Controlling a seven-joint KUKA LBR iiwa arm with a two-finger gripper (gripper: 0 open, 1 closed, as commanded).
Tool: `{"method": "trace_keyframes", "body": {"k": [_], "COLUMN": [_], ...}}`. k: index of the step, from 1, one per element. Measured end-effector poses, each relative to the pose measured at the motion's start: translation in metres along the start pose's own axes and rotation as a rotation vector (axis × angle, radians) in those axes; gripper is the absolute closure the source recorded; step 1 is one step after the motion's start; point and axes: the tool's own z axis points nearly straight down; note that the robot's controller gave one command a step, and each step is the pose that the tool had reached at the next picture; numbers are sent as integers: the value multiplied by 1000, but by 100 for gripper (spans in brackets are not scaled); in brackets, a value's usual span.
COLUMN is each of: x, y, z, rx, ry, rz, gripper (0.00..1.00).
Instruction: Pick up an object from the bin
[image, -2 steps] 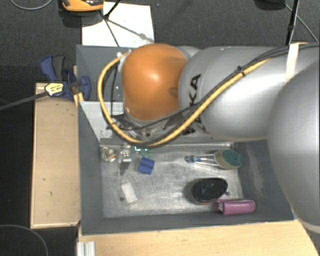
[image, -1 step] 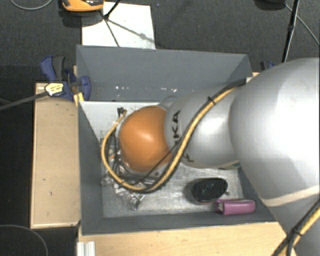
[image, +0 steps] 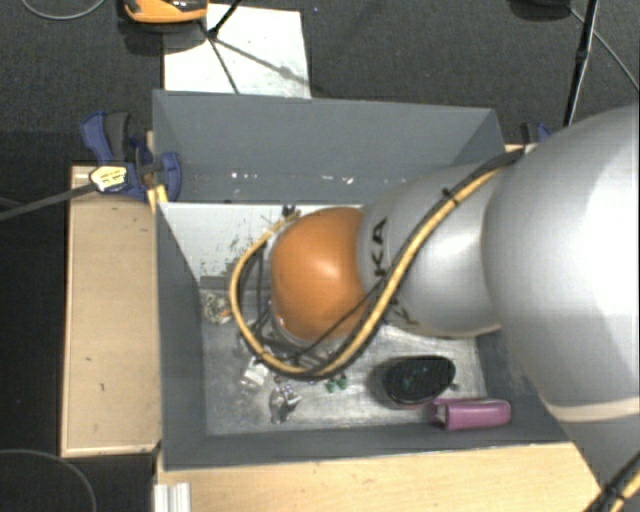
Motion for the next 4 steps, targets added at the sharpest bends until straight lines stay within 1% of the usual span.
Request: {"method": "trace_keyframes", "body": {"k": [1,2,3,4], "x": [-28,-36,-36,-37], "y": [5,15,16,16], "z": [1,31,30,30], "rx": [0,-1,-2,-1], "ry": [-5,-7,-6,-4], "rz": [-612,-1135,-1126,-1123], "gripper": [0,0,0,100]}}
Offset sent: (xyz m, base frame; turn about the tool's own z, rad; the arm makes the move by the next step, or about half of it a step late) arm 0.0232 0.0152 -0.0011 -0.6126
